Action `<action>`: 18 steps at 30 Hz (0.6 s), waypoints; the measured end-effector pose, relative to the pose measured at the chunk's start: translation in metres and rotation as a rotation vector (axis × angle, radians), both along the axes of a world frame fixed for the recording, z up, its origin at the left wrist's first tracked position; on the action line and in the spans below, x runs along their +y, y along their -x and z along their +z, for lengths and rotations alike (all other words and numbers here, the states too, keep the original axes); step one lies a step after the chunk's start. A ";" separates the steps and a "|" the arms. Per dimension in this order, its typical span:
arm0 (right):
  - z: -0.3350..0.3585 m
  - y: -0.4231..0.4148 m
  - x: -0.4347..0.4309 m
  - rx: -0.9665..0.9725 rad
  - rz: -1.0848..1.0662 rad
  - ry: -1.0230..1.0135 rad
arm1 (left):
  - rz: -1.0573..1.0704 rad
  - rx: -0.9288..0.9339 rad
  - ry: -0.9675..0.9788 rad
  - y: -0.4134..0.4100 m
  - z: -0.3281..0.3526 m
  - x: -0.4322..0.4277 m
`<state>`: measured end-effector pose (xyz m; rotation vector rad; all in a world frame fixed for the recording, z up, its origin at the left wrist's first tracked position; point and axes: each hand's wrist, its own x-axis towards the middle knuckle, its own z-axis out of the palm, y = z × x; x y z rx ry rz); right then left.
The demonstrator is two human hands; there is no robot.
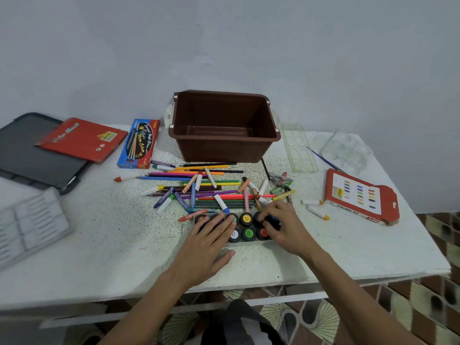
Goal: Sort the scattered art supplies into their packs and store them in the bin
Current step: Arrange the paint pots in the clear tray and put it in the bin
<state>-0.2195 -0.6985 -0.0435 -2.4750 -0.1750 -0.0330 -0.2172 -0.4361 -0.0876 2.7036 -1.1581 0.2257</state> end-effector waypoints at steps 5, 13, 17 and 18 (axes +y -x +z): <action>0.004 0.000 0.002 -0.103 0.034 0.191 | 0.004 -0.004 0.003 0.000 0.000 0.000; 0.004 -0.002 0.015 -0.161 -0.099 0.354 | 0.000 -0.009 0.006 0.000 0.000 0.000; 0.000 -0.003 0.015 -0.202 -0.095 0.276 | 0.001 0.003 0.006 0.000 0.000 0.000; -0.001 -0.003 0.014 -0.208 -0.084 0.256 | 0.002 0.004 0.006 0.000 0.000 0.000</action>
